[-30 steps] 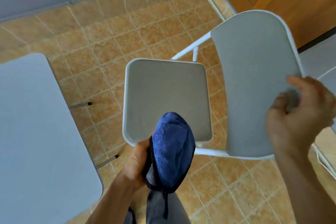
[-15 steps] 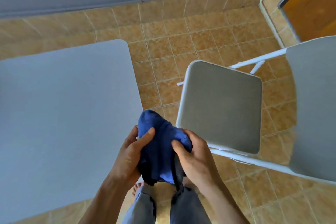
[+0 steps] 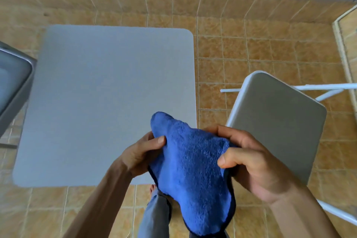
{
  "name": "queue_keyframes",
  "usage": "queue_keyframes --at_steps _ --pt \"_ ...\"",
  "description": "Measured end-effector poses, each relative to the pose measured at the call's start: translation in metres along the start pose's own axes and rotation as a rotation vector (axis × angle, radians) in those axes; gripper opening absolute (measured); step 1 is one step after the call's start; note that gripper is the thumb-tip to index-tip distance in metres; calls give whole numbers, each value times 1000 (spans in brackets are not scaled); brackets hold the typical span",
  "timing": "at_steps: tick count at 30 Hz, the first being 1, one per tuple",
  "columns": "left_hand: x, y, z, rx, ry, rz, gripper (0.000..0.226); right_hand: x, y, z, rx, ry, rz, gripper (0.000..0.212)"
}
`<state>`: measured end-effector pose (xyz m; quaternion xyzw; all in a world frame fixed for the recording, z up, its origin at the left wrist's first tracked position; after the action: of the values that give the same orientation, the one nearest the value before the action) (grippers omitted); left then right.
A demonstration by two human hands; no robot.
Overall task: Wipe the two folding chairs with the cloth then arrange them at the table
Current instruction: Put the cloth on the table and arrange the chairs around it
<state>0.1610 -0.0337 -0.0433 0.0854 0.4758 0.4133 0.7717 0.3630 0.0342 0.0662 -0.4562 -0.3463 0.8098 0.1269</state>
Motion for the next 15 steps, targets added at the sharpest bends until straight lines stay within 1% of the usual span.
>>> queue_keyframes --at_steps 3,5,8,9,10,12,14,15 --pt "-15 4 -28 23 74 -39 61 18 9 -9 32 47 69 51" --pt "-27 6 -50 35 176 -45 58 35 26 -15 -33 65 156 51" --pt "-46 1 -80 109 318 -19 35 62 58 -14 -178 99 301 48" --pt "-52 -2 -90 138 349 -23 32 74 68 -10 -227 137 322 44" --pt "-58 -6 -101 162 375 -26 32 86 78 -6 -264 188 325 40" --pt "-66 -12 -118 177 421 -18 32 113 94 1 -280 287 301 39" --pt "-68 -20 -134 170 490 9 29 142 109 7 -296 362 236 40" --pt "-66 -24 -141 191 542 33 27 154 115 10 -344 403 194 40"
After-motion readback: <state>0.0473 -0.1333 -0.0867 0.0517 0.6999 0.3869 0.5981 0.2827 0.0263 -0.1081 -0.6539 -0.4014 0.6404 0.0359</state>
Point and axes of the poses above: each hand's wrist, its own x-axis towards the middle knuckle, its own z-axis out of the palm, y = z × x, the point moved 2 cm from there along x, towards the middle knuckle, and after that the axes turned 7 degrees about y, right-handed, at the moved point
